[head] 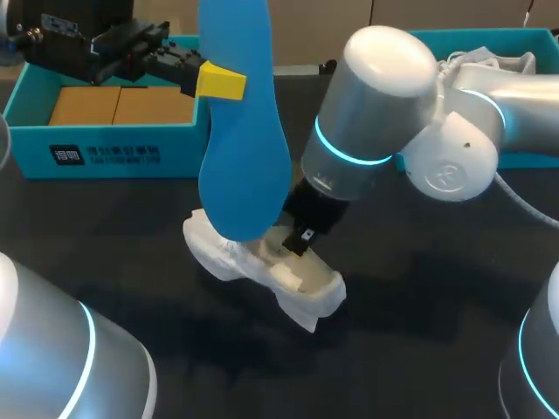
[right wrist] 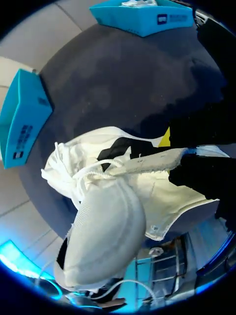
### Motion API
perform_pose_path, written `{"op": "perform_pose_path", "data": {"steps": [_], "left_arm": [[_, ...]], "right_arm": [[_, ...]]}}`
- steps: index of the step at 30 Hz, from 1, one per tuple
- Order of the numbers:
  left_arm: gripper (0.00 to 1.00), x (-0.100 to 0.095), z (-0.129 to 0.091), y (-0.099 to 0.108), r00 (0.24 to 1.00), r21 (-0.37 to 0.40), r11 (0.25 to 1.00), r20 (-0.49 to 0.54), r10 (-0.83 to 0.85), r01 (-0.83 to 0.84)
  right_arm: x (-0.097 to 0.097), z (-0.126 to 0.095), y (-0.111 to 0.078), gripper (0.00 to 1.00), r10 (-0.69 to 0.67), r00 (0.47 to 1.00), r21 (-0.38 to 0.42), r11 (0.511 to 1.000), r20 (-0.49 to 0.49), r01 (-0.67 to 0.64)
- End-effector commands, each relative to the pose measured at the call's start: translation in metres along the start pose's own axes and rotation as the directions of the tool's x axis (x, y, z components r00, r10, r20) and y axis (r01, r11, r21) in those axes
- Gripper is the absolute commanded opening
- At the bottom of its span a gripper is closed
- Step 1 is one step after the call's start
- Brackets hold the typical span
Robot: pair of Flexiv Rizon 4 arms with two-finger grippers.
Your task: Take the shoe out of the shoebox, open the shoe tongue, remove and reinsert the insole, then place the shoe into the shoebox
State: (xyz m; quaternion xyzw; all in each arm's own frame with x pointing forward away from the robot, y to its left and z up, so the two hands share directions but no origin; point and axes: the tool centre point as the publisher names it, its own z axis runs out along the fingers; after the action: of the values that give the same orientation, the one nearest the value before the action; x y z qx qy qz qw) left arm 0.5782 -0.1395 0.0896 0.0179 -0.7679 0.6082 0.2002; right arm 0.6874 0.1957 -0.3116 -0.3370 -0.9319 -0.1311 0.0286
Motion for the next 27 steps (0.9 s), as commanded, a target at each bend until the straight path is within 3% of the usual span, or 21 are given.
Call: {"op": "perform_pose_path", "data": {"steps": [1, 8, 12, 24, 27], "left_arm": [[0.0, -0.001, 0.0, 0.0, 1.0, -0.003, 1.0, -0.002, 0.0, 0.0], [0.0, -0.001, 0.0, 0.0, 1.0, -0.003, 1.0, -0.002, 0.0, 0.0], [0.0, -0.001, 0.0, 0.0, 1.0, -0.003, 1.0, -0.002, 0.0, 0.0], [0.0, -0.001, 0.0, 0.0, 1.0, -0.003, 1.0, -0.002, 0.0, 0.0], [0.0, -0.001, 0.0, 0.0, 1.0, -0.003, 1.0, -0.002, 0.0, 0.0]], "right_arm": [[-0.009, 0.001, -0.009, 0.0, 0.191, 0.981, -0.074, 0.978, -0.03, -0.193], [-0.002, -0.003, -0.019, 0.0, 0.411, 0.911, -0.125, 0.906, 0.022, -0.405], [0.008, -0.003, -0.021, 0.0, 0.573, 0.82, -0.186, 0.804, -0.015, -0.565], [0.009, -0.001, -0.021, 0.0, 0.576, 0.817, -0.194, 0.799, -0.022, -0.569], [-0.003, 0.012, -0.02, 0.0, 0.627, 0.779, -0.163, 0.766, -0.021, -0.621]]}}
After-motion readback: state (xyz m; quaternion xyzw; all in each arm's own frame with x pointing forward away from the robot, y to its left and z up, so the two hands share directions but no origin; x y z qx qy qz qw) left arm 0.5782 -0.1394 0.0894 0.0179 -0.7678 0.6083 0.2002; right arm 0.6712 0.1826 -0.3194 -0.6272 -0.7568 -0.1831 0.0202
